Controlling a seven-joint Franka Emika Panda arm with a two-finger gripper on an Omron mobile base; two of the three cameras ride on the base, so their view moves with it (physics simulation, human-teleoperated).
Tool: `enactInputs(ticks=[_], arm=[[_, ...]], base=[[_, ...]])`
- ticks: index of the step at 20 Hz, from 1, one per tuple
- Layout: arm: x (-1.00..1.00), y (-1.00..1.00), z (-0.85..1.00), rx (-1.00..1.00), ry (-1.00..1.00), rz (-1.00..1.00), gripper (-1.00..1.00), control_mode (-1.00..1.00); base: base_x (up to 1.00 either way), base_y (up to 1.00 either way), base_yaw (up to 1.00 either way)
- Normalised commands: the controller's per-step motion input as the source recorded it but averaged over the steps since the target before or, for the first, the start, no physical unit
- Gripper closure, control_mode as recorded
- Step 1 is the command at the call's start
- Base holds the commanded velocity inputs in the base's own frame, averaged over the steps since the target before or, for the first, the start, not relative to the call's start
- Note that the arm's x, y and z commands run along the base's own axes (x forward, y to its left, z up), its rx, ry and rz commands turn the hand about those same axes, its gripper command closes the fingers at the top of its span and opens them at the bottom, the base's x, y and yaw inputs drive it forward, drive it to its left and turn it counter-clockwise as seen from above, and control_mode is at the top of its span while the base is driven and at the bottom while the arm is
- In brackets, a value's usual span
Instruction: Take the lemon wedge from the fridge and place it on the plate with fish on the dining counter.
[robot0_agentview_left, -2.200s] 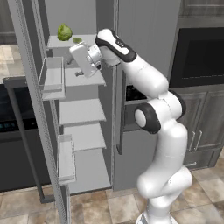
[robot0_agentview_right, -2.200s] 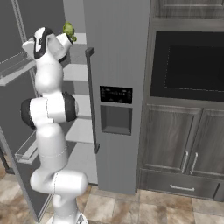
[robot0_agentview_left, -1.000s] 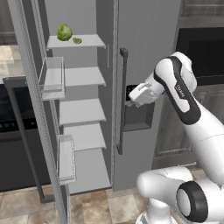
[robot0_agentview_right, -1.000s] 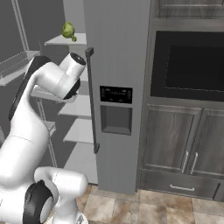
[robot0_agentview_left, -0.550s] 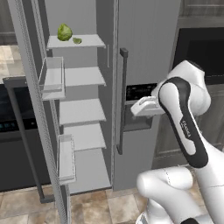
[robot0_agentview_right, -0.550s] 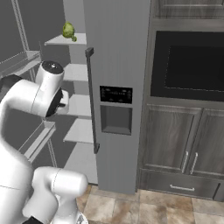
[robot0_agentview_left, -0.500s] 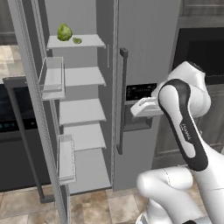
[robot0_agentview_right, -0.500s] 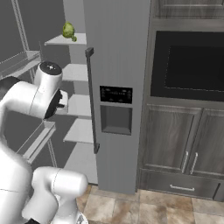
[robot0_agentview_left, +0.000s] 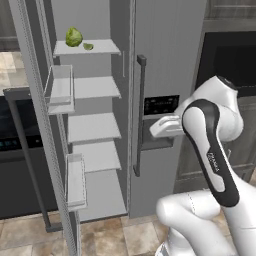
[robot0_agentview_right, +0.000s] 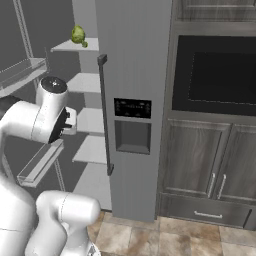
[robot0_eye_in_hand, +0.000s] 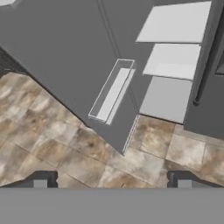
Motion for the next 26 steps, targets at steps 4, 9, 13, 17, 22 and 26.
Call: enactInputs(ticks=[4, 9, 13, 17, 22, 26], arm=[[-0.23, -0.08, 0.0, -0.07, 0.0, -0.2, -1.0, -1.0], [-0.05, -0.01, 0.0, -0.13, -0.02, -0.19, -1.0, -1.0], [0.11, 0.0, 0.1, -0.08, -0.02, -0.14, -1.0, -1.0], [0.08, 0.0, 0.01, -0.04, 0.0, -0.11, -1.0, -1.0], [0.0, 0.0, 0.04, 0.0, -0.06, 0.0, -1.0, -1.0], [0.0, 0.0, 0.08, -0.01, -0.1, 0.0, -1.0, -1.0]], base=[[0.0, 0.0, 0.0], [0.0, 0.0, 0.0], [0.0, 0.0, 0.0], [0.0, 0.0, 0.0], [0.0, 0.0, 0.0], [0.0, 0.0, 0.0]])
